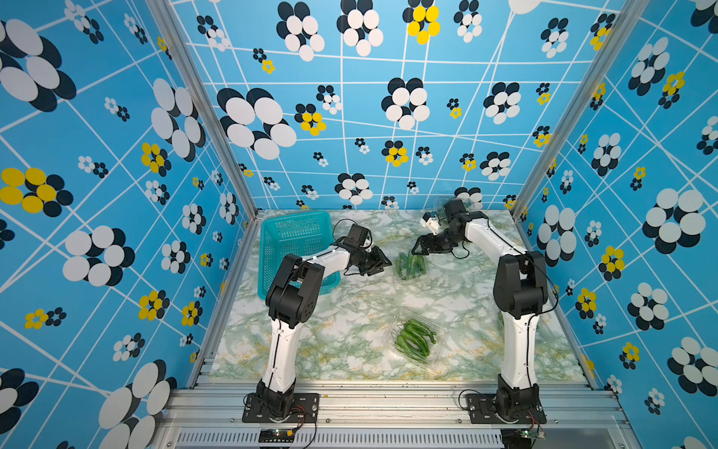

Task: Take small green peppers out of containers
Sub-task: Adjust the packing box at the center of the board.

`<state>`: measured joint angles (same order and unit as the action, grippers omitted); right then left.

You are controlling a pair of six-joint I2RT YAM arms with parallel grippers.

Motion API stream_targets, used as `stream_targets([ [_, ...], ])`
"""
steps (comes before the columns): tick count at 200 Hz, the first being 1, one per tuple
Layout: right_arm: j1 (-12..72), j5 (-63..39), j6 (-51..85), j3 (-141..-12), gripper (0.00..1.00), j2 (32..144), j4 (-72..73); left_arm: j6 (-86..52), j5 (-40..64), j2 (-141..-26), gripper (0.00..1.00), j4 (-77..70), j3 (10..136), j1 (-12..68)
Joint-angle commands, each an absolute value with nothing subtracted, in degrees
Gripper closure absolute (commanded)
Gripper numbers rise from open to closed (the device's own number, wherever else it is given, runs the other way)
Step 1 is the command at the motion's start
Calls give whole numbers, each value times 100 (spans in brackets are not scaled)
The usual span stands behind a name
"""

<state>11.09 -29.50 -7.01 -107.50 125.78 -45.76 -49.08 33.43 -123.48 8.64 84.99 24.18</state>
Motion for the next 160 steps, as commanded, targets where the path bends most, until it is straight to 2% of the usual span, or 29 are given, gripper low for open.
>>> stream_targets([
  [1,1109,-3061,-582,-10998,7,12704,-4568,-4825,3337,-12081,56,781,8593,2390],
  [95,1114,-3138,-471,-10987,8,12823,-4563,-4855,3402,-11707,54,353,8312,2409],
  [160,1114,-3129,-335,-10778,9,12814,-4391,-4755,3401,-12137,56,555,8560,2328],
])
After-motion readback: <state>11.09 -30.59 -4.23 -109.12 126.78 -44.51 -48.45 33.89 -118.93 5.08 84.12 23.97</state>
